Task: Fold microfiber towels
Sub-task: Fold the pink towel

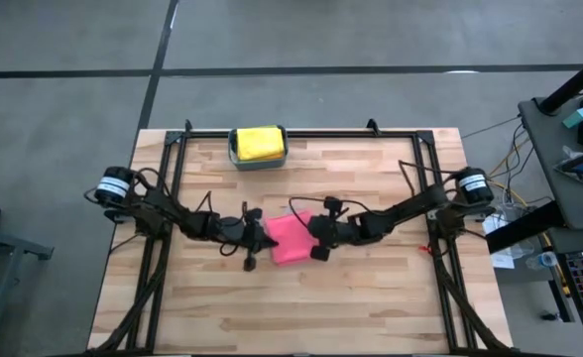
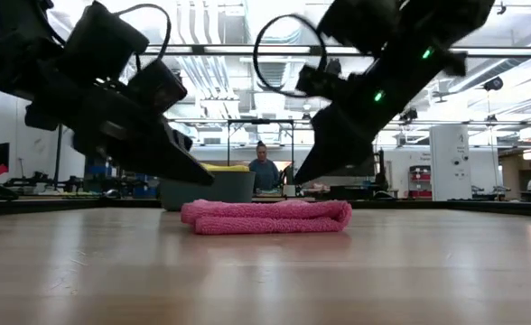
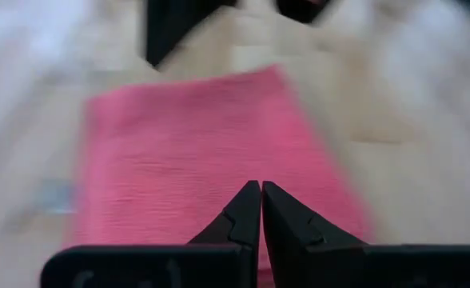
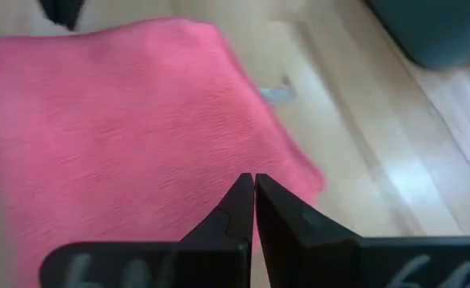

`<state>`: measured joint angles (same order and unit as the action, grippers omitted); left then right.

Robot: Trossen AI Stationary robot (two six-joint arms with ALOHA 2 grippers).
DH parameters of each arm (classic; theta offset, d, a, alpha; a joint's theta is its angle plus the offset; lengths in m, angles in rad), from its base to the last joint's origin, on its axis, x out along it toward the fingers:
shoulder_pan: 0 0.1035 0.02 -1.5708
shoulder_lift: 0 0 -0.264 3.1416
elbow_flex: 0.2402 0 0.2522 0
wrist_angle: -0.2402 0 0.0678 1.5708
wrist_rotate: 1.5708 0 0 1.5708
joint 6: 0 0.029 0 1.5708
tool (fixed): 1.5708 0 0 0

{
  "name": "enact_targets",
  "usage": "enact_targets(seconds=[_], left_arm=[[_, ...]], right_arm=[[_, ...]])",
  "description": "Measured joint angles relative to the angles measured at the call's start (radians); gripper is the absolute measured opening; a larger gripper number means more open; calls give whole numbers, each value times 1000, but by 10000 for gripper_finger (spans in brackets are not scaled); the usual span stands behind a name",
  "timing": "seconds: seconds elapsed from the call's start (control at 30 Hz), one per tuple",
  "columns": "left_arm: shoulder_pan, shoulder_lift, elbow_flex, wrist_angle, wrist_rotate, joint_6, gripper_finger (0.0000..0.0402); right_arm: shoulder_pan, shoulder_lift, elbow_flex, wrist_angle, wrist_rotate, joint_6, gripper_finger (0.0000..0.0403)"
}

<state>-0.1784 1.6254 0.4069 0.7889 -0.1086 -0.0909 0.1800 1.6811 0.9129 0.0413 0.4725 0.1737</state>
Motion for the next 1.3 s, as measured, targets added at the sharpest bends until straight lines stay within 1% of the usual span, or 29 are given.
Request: enact_targets(seconds=[0.07, 0.13, 0.27, 0.4, 0.57, 0.7, 0.87, 1.03, 1.1, 1.23, 1.3], left_arm=[[12, -1, 0, 0, -75, 21, 1], [27, 5, 1, -8, -123, 27, 1], [44, 33, 0, -30, -135, 19, 1], [43, 73, 2, -31, -135, 3, 1], [46, 104, 4, -26, -135, -26, 1], [46, 100, 4, -29, -135, -28, 1], [46, 63, 4, -31, -135, -29, 1], [42, 14, 3, -38, -133, -27, 1], [27, -5, 6, -49, -132, 3, 1], [-34, -48, 44, -131, -136, 73, 1], [-57, -62, 66, -190, -163, 76, 1]], right_arm=[[-25, 16, -16, 65, -2, -9, 9], [-40, 31, -31, 144, -10, -15, 9], [-63, 53, -67, 229, -27, -3, 9], [-81, 65, -90, 237, -27, 26, 9], [-89, 70, -101, 234, -27, 42, 9], [-89, 69, -102, 232, -8, 26, 9], [-89, 43, -99, 209, 1, 6, 9], [-75, -3, -81, 133, -2, -22, 9], [-66, -24, -74, 99, -25, -29, 9], [-60, -66, -54, 31, -139, -14, 9], [-57, -87, -45, 1, -179, -3, 9]])
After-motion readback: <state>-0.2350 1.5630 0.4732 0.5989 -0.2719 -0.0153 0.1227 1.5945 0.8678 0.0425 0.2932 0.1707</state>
